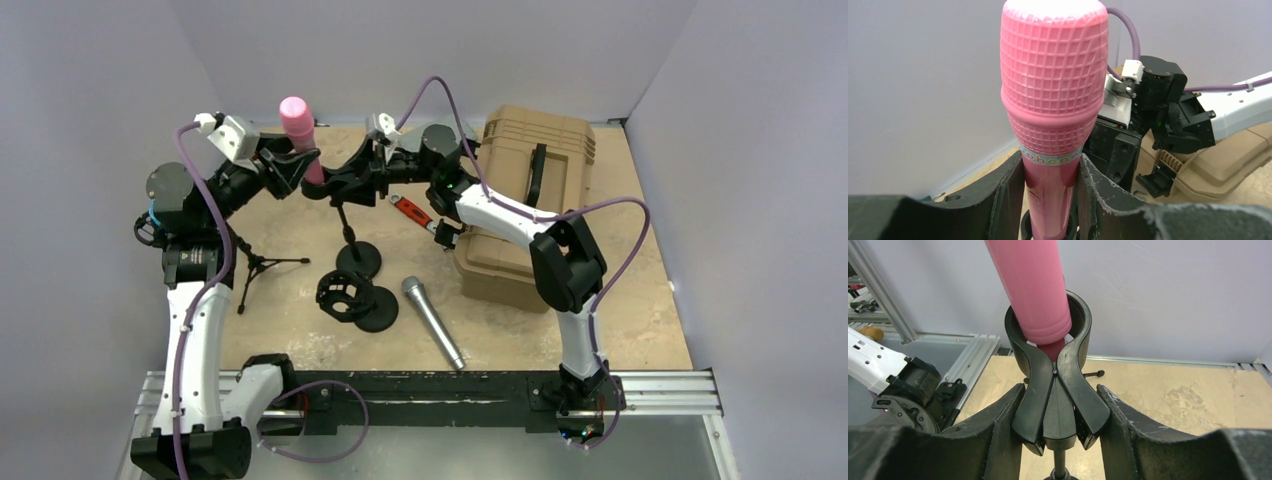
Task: Remove the microphone from the stand
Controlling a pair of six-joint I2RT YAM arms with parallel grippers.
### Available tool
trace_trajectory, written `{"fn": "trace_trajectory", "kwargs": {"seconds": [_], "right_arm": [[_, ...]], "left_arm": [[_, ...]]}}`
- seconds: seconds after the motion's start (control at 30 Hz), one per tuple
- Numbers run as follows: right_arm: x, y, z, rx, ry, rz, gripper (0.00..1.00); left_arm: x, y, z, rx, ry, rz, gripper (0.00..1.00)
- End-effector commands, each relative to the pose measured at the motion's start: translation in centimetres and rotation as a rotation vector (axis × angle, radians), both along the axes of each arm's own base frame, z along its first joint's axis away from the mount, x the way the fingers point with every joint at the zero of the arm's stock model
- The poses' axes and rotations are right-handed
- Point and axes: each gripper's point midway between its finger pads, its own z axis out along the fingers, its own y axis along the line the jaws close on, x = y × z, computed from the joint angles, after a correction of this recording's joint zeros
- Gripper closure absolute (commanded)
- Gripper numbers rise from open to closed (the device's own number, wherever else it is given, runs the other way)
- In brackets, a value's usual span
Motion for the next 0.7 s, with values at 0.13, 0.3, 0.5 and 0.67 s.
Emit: {"fn": "trace_trajectory", "kwargs": {"seconds": [0.13, 0.3, 0.5, 0.67], "right_arm": [[1.0, -1.3, -0.4, -0.010, -0.096, -0.099, 1.00], [0.9, -1.4, -1.2, -0.055, -0.099, -0.129, 1.00], [0.5, -1.4, -1.9, -0.095, -0.134, -0.199, 0.97], [0.6, -1.4, -1.9, -0.112, -0.119, -0.235, 0.66]], "left_arm": [[-0.4, 3.5, 5.1, -0.144, -0.035, 0.206, 1.00], [-2.1, 2.5, 7.2, -0.138, 0.055, 0.170, 1.00], [-2.4, 4.6, 8.8, -0.213, 0.115, 0.322, 1.00], [0.1, 6.3, 6.1, -0.269, 0.267, 0.430, 1.00]]}}
